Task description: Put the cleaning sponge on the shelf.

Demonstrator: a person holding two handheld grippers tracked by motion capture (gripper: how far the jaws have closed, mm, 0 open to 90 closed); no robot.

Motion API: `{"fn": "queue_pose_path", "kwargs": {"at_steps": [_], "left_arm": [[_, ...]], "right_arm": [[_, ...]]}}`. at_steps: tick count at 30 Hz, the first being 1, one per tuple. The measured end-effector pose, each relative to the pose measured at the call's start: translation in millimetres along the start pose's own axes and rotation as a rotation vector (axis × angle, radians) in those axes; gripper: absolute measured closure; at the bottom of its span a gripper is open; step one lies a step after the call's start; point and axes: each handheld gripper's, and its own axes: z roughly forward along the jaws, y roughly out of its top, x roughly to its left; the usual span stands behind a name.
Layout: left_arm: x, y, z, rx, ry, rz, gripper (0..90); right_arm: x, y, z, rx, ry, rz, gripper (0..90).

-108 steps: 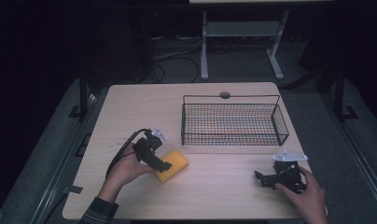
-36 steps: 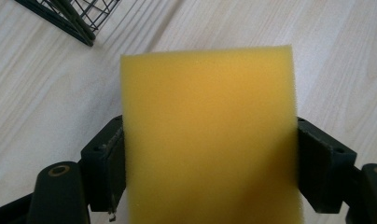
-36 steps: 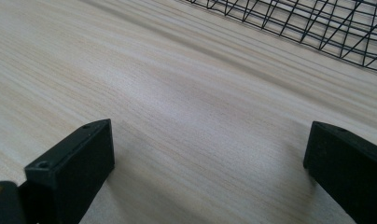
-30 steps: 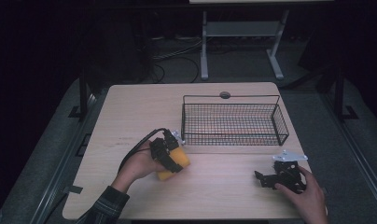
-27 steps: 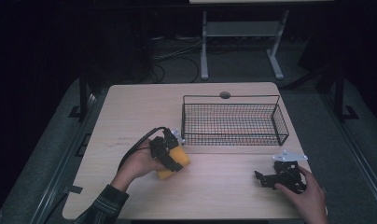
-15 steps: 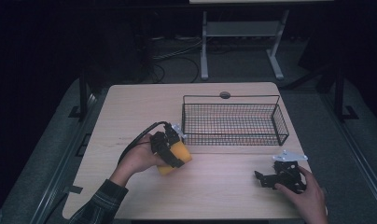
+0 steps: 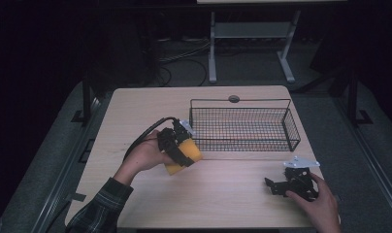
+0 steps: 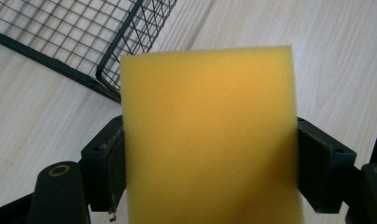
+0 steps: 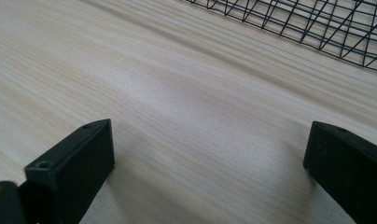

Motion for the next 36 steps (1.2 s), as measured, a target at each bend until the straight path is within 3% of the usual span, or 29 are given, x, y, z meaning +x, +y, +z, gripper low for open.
{"fn": "queue_pose_path", "kwargs": {"at_steps": [11, 28, 36], "left_arm": [[8.9, 19.8, -7.5, -0.017, 0.004, 0.026, 22.5], [23.3, 49.7, -5.9, -0.032, 0.022, 0.061, 22.6], [37.3, 69.8, -5.6, -0.047, 0.045, 0.080, 22.6]], "right_arm": [[0.0, 0.0, -0.1, 0.000, 0.002, 0.000, 1.2], [0.0, 0.0, -0.1, 0.000, 0.002, 0.000, 1.2], [0.0, 0.0, -0.1, 0.000, 0.002, 0.001, 1.2]]}}
